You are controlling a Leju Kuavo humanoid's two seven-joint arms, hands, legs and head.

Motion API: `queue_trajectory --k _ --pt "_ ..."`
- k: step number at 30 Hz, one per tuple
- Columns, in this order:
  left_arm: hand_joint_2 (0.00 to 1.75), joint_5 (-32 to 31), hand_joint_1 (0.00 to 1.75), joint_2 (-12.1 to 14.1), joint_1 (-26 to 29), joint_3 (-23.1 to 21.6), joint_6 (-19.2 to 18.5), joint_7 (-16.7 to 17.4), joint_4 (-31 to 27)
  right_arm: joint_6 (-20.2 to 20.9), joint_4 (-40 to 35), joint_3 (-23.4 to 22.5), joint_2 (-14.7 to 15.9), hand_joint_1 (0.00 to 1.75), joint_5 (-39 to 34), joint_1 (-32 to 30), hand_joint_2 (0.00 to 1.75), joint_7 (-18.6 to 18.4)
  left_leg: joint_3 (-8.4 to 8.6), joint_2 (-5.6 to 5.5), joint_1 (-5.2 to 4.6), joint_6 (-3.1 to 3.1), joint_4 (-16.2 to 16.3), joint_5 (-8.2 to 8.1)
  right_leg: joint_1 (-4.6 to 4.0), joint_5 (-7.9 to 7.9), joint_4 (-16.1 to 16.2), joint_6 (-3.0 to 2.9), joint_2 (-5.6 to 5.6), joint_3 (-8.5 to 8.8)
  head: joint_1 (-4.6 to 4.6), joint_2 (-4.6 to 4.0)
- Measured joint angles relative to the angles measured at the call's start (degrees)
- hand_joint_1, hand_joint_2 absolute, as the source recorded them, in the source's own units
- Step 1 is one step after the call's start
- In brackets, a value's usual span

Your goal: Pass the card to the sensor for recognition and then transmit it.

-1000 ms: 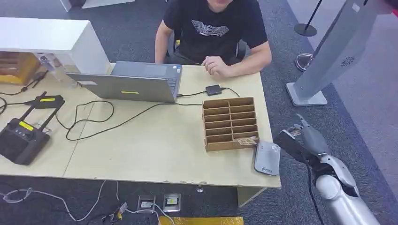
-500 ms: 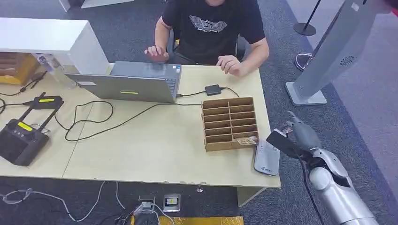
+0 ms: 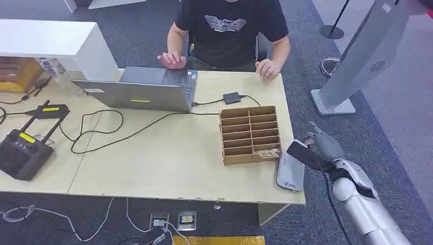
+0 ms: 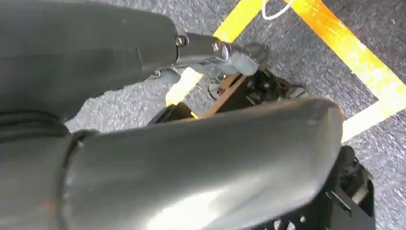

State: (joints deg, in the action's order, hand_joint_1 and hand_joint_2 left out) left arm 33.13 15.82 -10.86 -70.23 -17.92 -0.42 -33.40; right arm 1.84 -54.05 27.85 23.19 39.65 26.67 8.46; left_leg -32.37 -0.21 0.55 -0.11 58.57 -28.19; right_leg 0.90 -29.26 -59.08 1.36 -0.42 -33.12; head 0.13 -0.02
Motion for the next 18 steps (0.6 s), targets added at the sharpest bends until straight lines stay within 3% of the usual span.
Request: queue_trajectory --k 2,3,6,7,8,10,11,15,18 --pt "0.0 -0.48 0.0 -0.09 -0.04 -0.52 -0.48 0.78 0.74 -0.07 0.83 0.15 -0.24 1.75 -0.02 0.33 1.75 0.37 0.0 0.0 0.0 0.0 0.0 0.0 0.0 0.0 0.0 0.0 0.01 0.0 0.0 0.0" --pt "0.0 -0.79 0.0 -0.11 -0.22 -0.87 -0.11 4.2 0.74 0.24 1.05 0.24 -0.33 1.75 -0.35 0.61 1.75 0.41 0.0 0.0 0.0 0.0 0.0 0.0 0.0 0.0 -0.01 0.0 0.01 0.0 0.0 0.0" --pt "0.0 -3.21 0.0 0.19 -0.09 -1.31 4.49 21.28 -5.71 3.21 0.96 0.26 -0.79 1.75 -0.83 2.62 1.75 -0.99 0.03 0.04 0.0 0.0 0.0 0.0 0.0 0.01 -0.01 0.01 0.11 -0.01 -0.06 0.0" --pt "0.0 -5.56 0.0 0.57 -0.08 -1.37 3.51 22.65 -8.19 3.13 1.05 0.26 -0.81 1.75 -0.55 3.16 1.75 -0.44 0.03 0.02 -0.02 0.0 0.0 0.0 0.01 0.01 0.0 0.01 0.07 0.0 0.02 0.0" --pt "0.0 -8.4 0.0 0.57 -0.16 -1.64 1.97 21.24 -9.38 2.71 1.29 0.26 -0.85 1.75 -0.44 3.57 1.75 0.65 0.01 -0.04 -0.02 0.01 0.0 0.01 0.02 0.01 0.0 0.01 -0.05 0.03 -0.07 0.0" --pt "0.0 -12.51 0.0 -0.88 -0.9 -3.17 -0.22 10.78 -6.9 2.36 2.21 0.55 -1.33 1.75 -0.24 4.73 1.75 1.84 0.01 -0.11 -0.02 0.02 0.0 0.02 0.02 0.01 0.0 0.01 -0.13 0.06 0.0 0.0" --pt "0.0 -13.24 0.0 -1.79 -1.05 -3.63 -0.28 7.94 -5.27 2.49 2.42 0.61 -1.55 1.75 -0.18 5.12 1.75 1.73 0.02 -0.1 -0.02 0.03 0.0 0.03 0.02 0.01 0.0 0.01 -0.08 0.05 -0.02 0.0" --pt "0.0 -13.79 0.0 -2.86 -0.96 -4.09 0.39 6.19 -4.9 2.49 2.58 0.66 -1.94 1.75 0.15 5.48 1.75 0.7 0.02 -0.07 -0.02 0.03 0.01 0.02 0.02 0.01 0.02 0.01 -0.06 0.03 0.02 0.0" --pt "0.0 -13.75 0.0 -2.86 -0.95 -4.2 -0.68 0.13 -0.44 0.81 4.0 0.66 -1.86 1.75 0.11 5.42 1.75 2.41 0.02 -0.05 -0.01 0.03 0.01 0.02 0.0 0.0 0.01 0.01 -0.01 -0.01 -0.02 0.0"
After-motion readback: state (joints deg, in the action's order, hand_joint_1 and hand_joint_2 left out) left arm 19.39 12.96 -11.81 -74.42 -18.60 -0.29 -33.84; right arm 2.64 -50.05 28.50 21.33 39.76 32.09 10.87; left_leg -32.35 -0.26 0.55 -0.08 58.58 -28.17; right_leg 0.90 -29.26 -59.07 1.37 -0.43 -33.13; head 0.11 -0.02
